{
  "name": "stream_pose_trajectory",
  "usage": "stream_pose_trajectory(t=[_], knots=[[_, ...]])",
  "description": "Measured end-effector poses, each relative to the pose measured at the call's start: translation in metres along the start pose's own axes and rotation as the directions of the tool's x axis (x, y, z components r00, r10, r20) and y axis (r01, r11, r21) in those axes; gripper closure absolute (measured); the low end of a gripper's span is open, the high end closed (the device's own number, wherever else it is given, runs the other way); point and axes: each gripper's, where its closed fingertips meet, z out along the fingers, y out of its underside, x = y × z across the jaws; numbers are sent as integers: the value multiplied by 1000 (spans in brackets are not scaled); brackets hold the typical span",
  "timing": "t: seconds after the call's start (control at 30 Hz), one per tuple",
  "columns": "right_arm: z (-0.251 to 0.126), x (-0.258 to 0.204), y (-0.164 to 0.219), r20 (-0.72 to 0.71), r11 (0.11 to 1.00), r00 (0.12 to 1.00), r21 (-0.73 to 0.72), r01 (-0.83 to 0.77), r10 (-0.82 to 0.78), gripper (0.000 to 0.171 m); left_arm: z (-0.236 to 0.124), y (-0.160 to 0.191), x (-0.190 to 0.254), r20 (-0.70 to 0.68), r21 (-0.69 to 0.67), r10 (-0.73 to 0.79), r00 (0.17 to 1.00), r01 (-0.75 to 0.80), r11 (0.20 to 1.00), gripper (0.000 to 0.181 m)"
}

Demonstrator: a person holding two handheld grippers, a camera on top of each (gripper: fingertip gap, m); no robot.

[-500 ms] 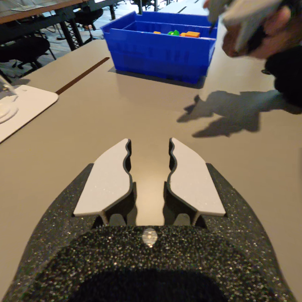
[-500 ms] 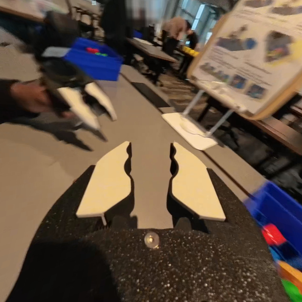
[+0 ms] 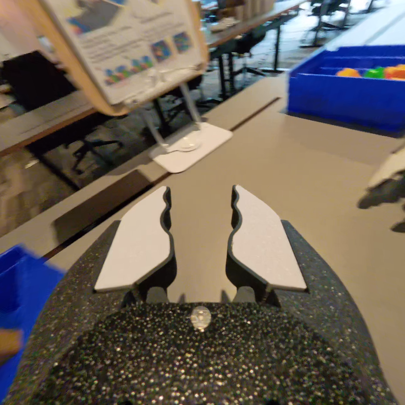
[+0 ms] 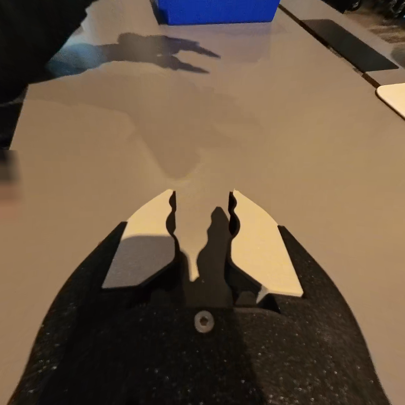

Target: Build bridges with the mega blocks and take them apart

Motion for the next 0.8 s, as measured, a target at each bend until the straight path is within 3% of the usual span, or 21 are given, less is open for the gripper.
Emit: stream_pose_trajectory(t=[0.1,0.23,0.37,0.5,0.63,0.8], knots=[[-1,1,1,0,1000,1000,-3,-15,15,124,-36,13,-80,180,-37,-102,978,110,993,126],[3,-3,5,3,999,1000,-37,19,-19,125,-72,57,-164,322,-110,-273,906,323,940,127],[6,-5,8,17,997,999,-70,30,-29,125,-78,109,-241,444,-184,-362,820,479,858,130],[7,-4,9,20,997,1000,-75,12,-10,126,-67,163,-275,474,-429,-267,839,485,762,130],[7,-2,9,26,997,1000,-74,-14,16,130,-56,181,-291,473,-518,-152,868,413,749,133],[10,-2,13,33,994,999,-110,-22,26,133,-50,212,-306,461,-682,7,887,350,642,132]])
